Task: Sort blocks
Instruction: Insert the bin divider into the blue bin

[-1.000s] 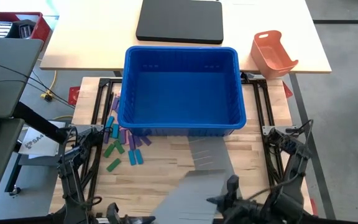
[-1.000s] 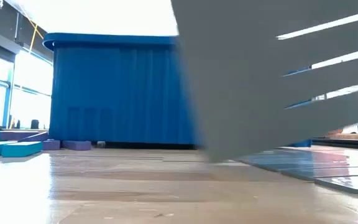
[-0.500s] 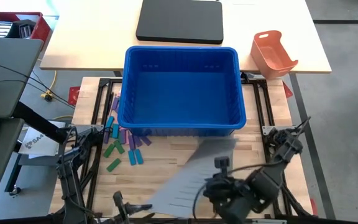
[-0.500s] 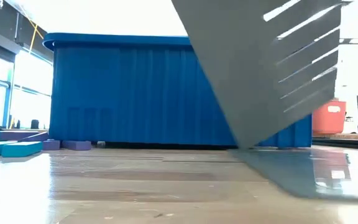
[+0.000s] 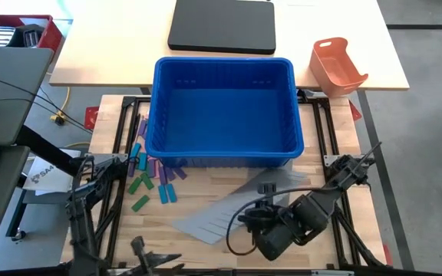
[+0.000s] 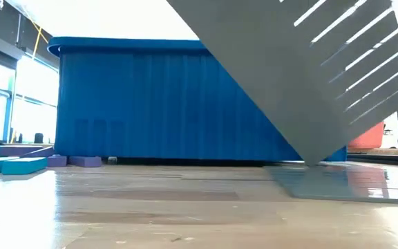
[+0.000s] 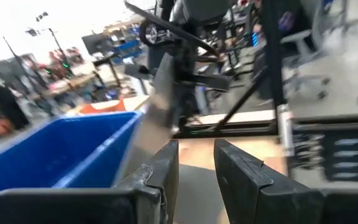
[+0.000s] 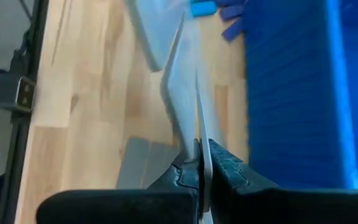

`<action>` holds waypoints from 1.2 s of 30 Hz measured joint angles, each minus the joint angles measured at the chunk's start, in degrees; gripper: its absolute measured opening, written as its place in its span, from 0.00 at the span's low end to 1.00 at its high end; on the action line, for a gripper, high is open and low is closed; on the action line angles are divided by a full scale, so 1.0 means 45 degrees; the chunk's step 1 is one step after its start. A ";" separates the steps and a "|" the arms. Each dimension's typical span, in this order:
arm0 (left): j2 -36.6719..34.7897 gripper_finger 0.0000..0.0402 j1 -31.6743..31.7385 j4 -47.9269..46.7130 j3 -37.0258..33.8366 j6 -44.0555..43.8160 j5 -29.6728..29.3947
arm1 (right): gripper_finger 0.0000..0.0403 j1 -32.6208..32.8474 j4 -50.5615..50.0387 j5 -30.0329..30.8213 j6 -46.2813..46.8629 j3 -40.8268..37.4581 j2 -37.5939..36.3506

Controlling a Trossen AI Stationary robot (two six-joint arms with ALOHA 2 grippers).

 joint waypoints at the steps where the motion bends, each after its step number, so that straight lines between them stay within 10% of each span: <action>1: 0.0000 0.24 0.0230 0.0239 0.0000 0.0603 0.0032 | 0.00 -0.0080 0.0161 -0.0233 -0.0112 -0.0130 0.0000; 16: -0.0219 0.59 0.3098 0.1692 0.0034 0.4031 0.3726 | 0.00 -0.0090 0.0654 -0.0643 -0.0520 -0.0798 0.0000; 28: -0.0219 0.05 0.2419 0.1683 0.0034 0.3738 0.3930 | 0.00 0.0364 0.0643 -0.0541 -0.0382 -0.0799 0.0000; 36: -0.0177 0.01 0.1931 0.0200 -0.0279 0.1142 0.2411 | 0.13 0.0470 0.0959 -0.0058 -0.0172 -0.0791 -0.0012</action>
